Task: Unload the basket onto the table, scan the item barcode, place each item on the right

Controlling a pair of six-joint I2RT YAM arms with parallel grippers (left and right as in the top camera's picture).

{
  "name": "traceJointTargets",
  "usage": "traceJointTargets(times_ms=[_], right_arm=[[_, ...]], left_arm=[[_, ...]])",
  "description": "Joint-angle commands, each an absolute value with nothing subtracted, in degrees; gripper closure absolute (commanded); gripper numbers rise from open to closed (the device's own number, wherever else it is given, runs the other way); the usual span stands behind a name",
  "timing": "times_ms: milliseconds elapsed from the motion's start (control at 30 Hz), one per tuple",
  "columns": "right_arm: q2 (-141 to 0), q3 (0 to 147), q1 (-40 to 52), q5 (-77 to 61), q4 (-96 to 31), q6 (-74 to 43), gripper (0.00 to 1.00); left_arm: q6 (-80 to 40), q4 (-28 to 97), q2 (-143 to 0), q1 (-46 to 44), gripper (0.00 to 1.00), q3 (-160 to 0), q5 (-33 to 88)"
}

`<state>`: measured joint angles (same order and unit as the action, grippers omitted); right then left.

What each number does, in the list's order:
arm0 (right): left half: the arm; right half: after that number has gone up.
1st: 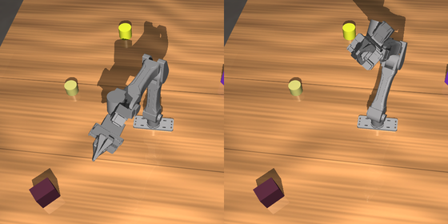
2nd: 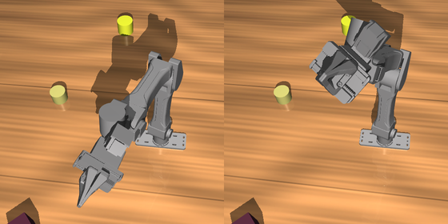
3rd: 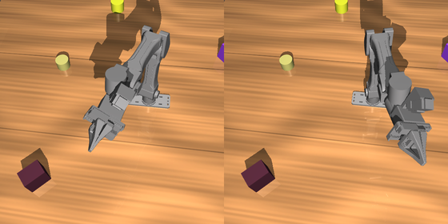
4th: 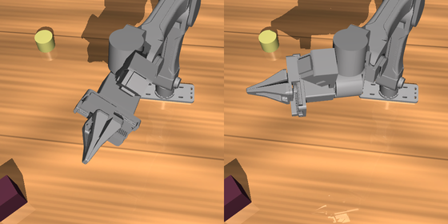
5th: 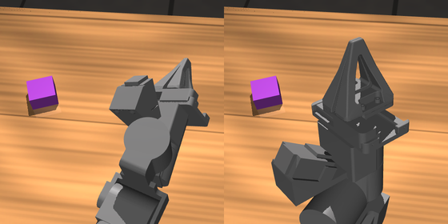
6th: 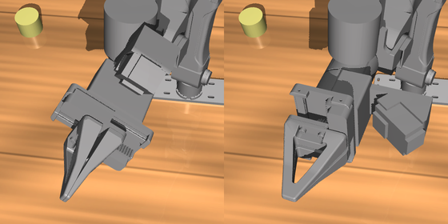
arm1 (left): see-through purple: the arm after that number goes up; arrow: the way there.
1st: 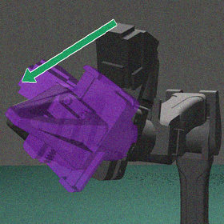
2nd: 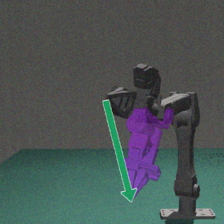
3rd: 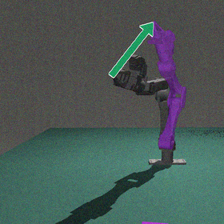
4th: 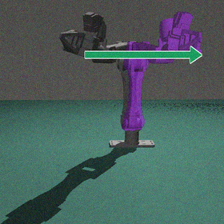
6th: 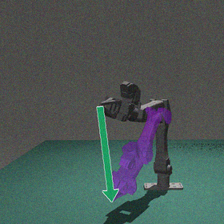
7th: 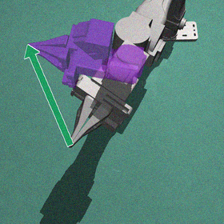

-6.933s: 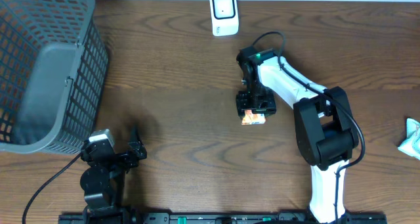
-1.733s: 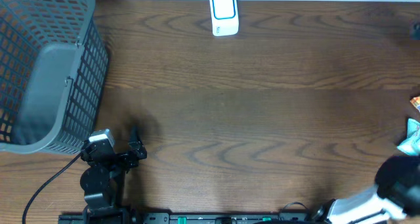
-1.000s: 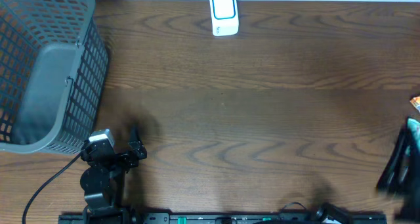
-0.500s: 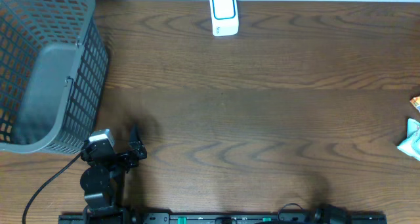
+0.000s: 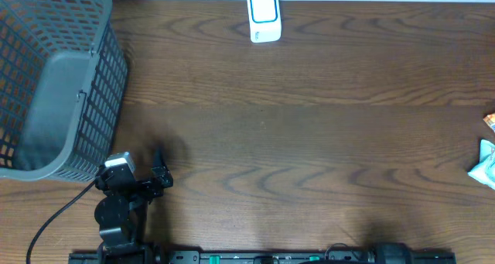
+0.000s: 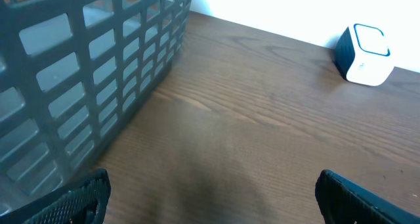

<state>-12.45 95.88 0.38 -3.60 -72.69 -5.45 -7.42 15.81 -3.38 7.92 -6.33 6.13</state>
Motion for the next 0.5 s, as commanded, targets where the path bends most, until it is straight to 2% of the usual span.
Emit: traceJointTargets(times_ms=[0, 167, 267, 467], right_arm=[[-7.14, 84.42, 0.95, 0.14, -66.46, -5.02, 0.01], [-0.25, 63.88, 0.3, 0.14, -47.94, -5.02, 0.01], [-0.69, 53.8, 0.3, 0.08, -37.76, -5.06, 0.01], [-0.38, 32.77, 0.32, -0.05, -9.21, -5.06, 0.01]], left_arm=[[-6.68, 16.14, -3.29, 7.9, 0.0, -5.02, 7.07], [-6.68, 16.14, -3.29, 7.9, 0.0, -5.02, 7.07], [-6.68, 16.14, -3.29, 7.9, 0.0, -5.02, 7.07], [-6.68, 16.14, -3.29, 7.9, 0.0, -5.02, 7.07]])
